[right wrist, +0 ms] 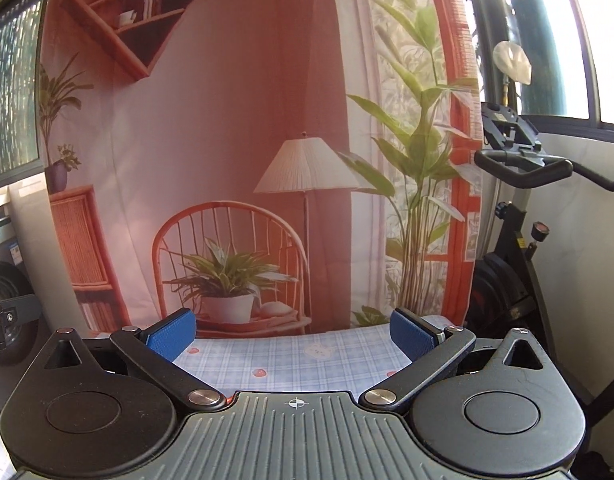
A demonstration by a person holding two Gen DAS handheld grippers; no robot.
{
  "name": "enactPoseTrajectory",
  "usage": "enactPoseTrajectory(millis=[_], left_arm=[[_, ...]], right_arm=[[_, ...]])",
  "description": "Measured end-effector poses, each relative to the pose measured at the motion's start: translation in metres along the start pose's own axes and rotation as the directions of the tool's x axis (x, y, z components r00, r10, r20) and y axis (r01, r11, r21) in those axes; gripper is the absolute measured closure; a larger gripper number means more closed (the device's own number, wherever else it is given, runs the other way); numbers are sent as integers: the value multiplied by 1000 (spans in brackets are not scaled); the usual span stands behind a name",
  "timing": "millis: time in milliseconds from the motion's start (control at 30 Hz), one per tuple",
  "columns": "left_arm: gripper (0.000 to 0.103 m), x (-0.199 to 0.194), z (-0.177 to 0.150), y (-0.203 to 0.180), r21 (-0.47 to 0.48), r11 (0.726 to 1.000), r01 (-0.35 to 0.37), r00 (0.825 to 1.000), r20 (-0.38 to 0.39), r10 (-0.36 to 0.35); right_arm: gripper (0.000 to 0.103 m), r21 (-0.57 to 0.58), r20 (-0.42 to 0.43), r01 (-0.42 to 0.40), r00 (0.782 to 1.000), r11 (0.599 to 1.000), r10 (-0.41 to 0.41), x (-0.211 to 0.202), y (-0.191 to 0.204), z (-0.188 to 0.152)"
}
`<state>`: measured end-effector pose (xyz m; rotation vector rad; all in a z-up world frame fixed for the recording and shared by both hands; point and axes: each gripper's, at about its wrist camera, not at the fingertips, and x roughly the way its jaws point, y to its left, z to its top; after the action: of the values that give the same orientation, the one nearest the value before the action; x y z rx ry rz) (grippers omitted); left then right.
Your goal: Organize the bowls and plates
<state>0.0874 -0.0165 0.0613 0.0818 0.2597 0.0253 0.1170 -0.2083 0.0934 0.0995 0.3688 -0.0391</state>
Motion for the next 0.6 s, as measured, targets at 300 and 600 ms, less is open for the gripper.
enactPoseTrajectory(millis=[300, 600], left_arm=[[11, -39, 1, -1, -1, 1000, 18, 1000, 20, -18], [11, -46, -1, -4, 0, 1000, -10, 999, 33, 10]], right_arm=[[0, -19, 38, -39, 998, 999, 40, -43, 16, 3], [0, -11, 48, -34, 998, 999, 34, -54, 18, 3]])
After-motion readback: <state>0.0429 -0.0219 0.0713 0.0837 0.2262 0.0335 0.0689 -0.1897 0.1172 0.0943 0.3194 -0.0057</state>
